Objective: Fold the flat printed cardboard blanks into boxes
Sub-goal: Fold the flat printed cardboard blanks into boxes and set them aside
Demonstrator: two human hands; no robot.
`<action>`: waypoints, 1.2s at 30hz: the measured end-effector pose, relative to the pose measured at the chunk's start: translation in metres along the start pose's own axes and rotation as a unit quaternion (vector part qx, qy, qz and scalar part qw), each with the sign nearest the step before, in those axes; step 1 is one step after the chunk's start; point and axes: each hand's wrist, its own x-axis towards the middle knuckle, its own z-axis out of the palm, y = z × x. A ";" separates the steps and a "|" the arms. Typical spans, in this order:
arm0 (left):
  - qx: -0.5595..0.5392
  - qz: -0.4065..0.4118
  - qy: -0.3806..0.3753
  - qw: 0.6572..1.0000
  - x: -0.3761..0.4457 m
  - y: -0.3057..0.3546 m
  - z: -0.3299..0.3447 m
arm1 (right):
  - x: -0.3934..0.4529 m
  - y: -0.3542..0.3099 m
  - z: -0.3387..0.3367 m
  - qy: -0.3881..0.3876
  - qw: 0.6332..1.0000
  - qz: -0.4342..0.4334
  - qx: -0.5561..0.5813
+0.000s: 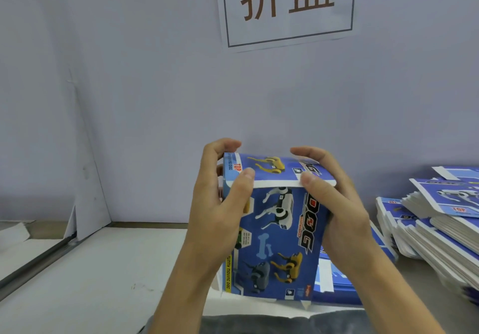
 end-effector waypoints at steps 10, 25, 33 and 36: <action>0.027 0.021 0.017 0.999 -0.002 -0.001 0.003 | 0.002 0.000 0.002 0.044 0.999 -0.031 -0.003; -0.082 0.007 0.008 0.997 0.004 -0.007 -0.006 | 0.000 -0.005 0.002 -0.008 0.999 0.000 0.045; -0.080 -0.004 -0.026 0.996 0.001 -0.002 -0.010 | 0.001 -0.003 0.003 0.003 0.999 -0.003 0.050; -0.047 0.007 -0.016 0.999 0.002 -0.002 -0.011 | 0.001 -0.002 0.002 0.011 0.998 0.005 0.058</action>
